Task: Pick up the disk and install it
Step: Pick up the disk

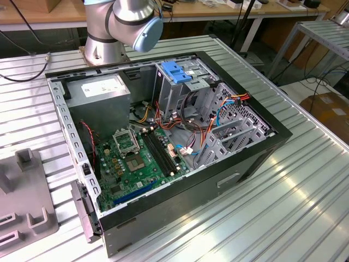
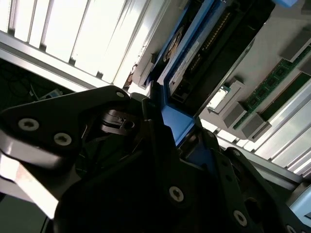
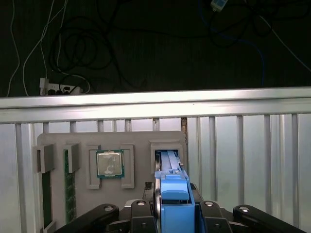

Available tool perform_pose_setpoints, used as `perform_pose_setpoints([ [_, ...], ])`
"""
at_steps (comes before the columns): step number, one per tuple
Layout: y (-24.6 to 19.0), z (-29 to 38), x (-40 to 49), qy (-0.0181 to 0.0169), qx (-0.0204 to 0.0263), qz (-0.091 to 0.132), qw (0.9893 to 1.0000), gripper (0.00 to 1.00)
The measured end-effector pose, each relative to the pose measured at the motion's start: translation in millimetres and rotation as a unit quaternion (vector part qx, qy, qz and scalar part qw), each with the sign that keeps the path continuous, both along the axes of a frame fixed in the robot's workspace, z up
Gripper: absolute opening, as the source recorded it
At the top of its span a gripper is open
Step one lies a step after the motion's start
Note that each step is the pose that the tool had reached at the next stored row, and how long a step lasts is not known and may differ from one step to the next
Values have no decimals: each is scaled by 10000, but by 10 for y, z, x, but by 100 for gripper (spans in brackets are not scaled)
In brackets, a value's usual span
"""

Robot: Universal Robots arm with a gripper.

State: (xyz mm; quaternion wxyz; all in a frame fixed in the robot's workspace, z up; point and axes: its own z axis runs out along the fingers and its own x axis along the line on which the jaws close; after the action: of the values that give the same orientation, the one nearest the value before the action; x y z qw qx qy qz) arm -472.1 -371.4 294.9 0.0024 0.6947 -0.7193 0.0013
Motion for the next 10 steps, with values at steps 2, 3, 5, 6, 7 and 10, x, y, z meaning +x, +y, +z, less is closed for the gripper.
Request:
perform_pose_setpoints([
  [2,0,0,0,0,0,0,10000,37],
  [3,0,0,0,0,0,0,10000,37],
  [5,0,23,0,-2,1,0,10000,37],
  [6,0,52,0,0,0,0,10000,37],
  [7,0,66,0,0,0,0,10000,37],
  [10,0,120,0,0,0,0,10000,37],
])
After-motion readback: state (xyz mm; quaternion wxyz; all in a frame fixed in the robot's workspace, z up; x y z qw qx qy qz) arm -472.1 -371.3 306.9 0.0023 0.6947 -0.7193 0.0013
